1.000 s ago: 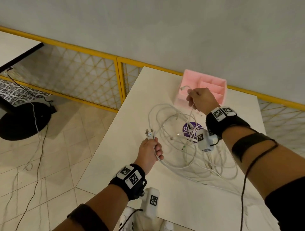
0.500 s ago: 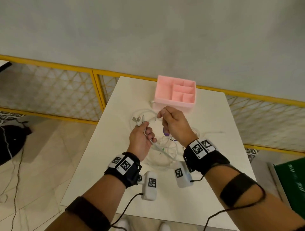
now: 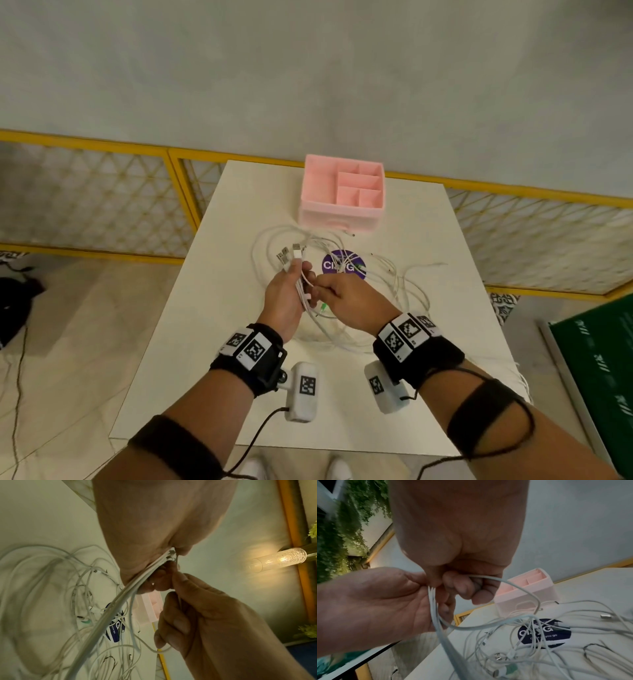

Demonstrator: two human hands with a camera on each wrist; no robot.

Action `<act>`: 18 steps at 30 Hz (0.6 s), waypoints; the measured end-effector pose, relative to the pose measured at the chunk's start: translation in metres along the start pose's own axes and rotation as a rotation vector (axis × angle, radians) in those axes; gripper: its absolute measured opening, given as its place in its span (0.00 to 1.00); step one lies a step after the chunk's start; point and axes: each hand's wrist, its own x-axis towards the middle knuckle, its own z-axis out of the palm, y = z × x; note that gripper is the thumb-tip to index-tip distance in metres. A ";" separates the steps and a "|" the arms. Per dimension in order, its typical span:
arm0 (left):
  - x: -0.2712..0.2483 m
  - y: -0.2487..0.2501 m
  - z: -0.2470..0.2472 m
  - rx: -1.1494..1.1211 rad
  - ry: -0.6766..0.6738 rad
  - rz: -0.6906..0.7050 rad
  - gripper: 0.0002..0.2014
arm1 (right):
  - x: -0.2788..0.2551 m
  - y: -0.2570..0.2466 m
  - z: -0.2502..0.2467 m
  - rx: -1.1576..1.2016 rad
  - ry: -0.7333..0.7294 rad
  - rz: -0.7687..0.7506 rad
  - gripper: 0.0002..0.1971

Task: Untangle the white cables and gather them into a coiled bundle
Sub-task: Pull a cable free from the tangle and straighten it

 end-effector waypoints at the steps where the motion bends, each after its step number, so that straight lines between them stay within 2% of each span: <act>1: -0.002 0.000 0.000 0.014 -0.006 0.001 0.14 | 0.000 0.003 -0.003 -0.042 -0.024 0.021 0.14; 3: -0.002 -0.003 -0.001 0.037 -0.004 0.015 0.13 | 0.002 0.002 -0.008 -0.113 -0.025 0.062 0.17; 5: -0.003 -0.003 -0.003 0.039 -0.012 0.022 0.13 | 0.008 -0.003 -0.015 -0.117 0.100 0.064 0.17; 7: -0.003 -0.005 -0.003 0.017 -0.059 0.009 0.14 | 0.018 -0.010 -0.019 -0.022 0.219 0.061 0.14; 11: -0.008 -0.006 0.005 0.076 -0.167 -0.006 0.14 | 0.035 -0.028 -0.015 0.122 0.094 0.059 0.21; 18: -0.010 0.005 0.007 0.128 -0.162 -0.048 0.15 | 0.038 -0.036 -0.010 0.140 0.085 -0.057 0.15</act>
